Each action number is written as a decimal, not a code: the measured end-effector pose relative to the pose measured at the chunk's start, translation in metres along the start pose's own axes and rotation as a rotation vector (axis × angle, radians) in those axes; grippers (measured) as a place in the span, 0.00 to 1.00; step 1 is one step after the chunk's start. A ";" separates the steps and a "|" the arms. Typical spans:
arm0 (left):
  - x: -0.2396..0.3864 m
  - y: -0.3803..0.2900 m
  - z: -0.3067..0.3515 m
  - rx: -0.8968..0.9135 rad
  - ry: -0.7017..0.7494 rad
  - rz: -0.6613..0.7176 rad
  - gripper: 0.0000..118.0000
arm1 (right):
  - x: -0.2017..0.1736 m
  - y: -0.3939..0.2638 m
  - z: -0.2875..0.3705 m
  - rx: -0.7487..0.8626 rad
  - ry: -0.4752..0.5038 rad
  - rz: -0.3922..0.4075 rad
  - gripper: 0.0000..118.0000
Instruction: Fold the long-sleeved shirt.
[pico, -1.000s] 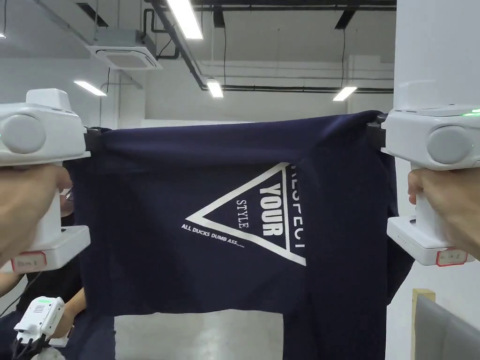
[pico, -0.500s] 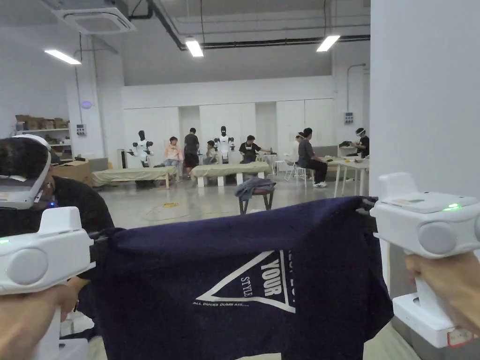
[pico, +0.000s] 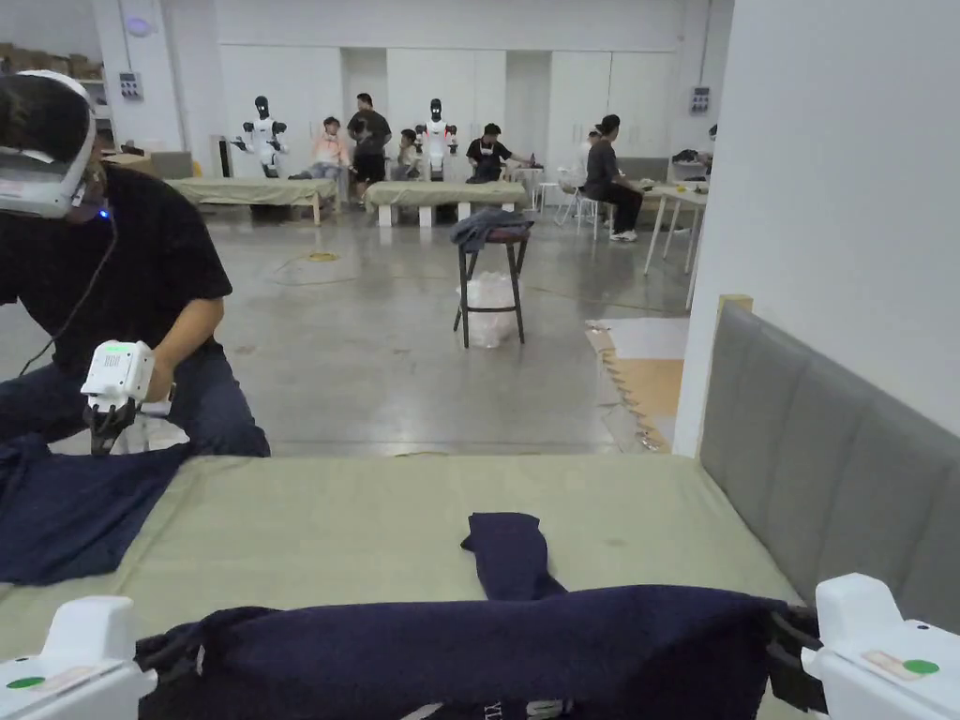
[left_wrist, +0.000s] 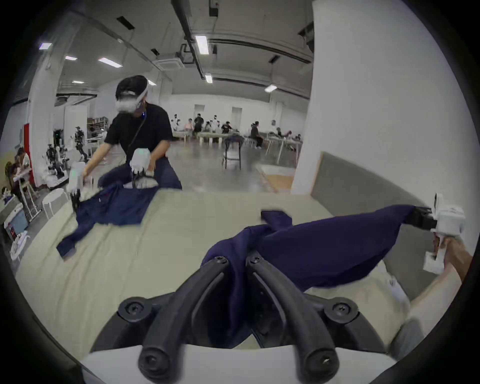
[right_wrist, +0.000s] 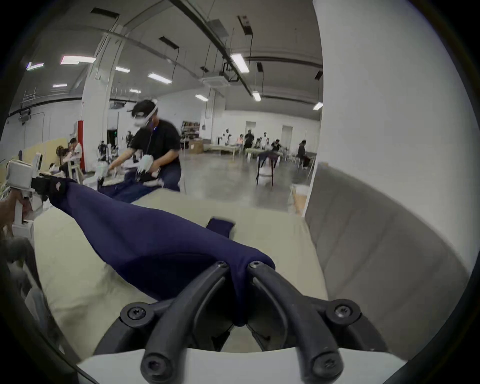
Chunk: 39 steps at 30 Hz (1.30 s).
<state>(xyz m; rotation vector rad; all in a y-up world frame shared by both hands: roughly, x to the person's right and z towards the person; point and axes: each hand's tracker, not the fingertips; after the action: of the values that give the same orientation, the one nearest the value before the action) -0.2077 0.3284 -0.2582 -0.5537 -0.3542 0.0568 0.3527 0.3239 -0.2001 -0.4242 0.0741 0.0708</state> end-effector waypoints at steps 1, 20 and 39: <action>0.000 -0.029 0.007 -0.030 0.014 0.018 0.11 | -0.006 -0.027 0.013 -0.046 0.016 0.004 0.04; -0.007 -0.207 0.021 -0.480 0.059 0.108 0.18 | -0.046 -0.214 0.034 -0.646 0.090 0.058 0.16; 0.006 -0.073 -0.076 -0.109 0.191 0.214 0.06 | -0.055 -0.085 -0.006 -0.054 -0.109 -0.164 0.00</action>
<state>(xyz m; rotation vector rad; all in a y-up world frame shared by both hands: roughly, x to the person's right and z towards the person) -0.1794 0.2289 -0.2785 -0.6980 -0.1116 0.1910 0.3048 0.2416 -0.1658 -0.4778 -0.0703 -0.0660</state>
